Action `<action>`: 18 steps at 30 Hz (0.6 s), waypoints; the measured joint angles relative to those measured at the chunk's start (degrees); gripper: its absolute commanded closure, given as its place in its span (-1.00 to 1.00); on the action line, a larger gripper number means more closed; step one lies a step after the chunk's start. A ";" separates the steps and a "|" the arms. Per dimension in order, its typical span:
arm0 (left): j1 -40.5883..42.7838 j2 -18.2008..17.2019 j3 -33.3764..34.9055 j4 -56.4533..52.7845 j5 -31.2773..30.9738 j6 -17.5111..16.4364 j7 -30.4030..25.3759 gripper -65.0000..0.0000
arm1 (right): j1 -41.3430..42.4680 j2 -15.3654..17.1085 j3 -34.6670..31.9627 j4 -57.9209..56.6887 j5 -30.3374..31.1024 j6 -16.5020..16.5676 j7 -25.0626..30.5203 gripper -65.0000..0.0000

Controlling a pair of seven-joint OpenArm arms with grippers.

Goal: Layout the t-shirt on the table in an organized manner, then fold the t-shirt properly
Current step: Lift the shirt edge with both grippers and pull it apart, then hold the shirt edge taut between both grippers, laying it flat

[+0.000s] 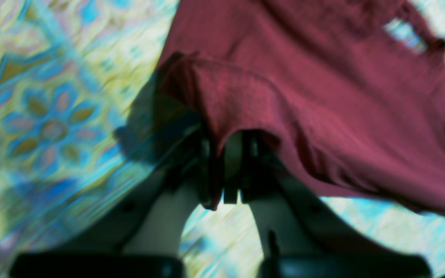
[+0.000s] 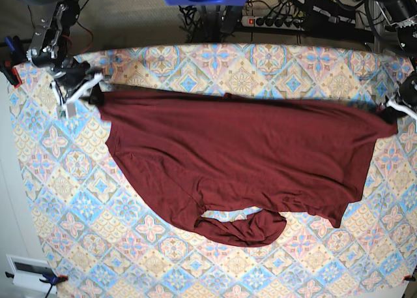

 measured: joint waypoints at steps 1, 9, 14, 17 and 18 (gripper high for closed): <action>1.40 -0.66 0.00 0.00 1.86 -0.24 -0.22 1.00 | -1.51 -0.04 0.00 0.70 -0.22 0.09 -0.85 1.00; 4.68 -4.55 -4.96 -0.59 1.14 -2.23 -1.62 0.99 | -5.18 -0.07 -0.04 4.04 0.42 0.33 -0.87 1.00; -1.40 1.88 2.67 -6.16 14.03 -1.66 -0.42 0.99 | -0.44 0.00 -2.49 -0.77 -0.96 -0.13 -1.55 1.00; -1.86 5.68 5.81 -6.19 20.24 -2.03 -6.80 0.99 | -0.17 0.07 -4.74 -1.92 -3.67 -0.11 -1.36 1.00; -1.27 5.81 6.10 -6.14 22.45 -2.19 -8.57 0.99 | -0.66 -0.02 -4.96 -1.92 -4.46 -0.04 -1.44 1.00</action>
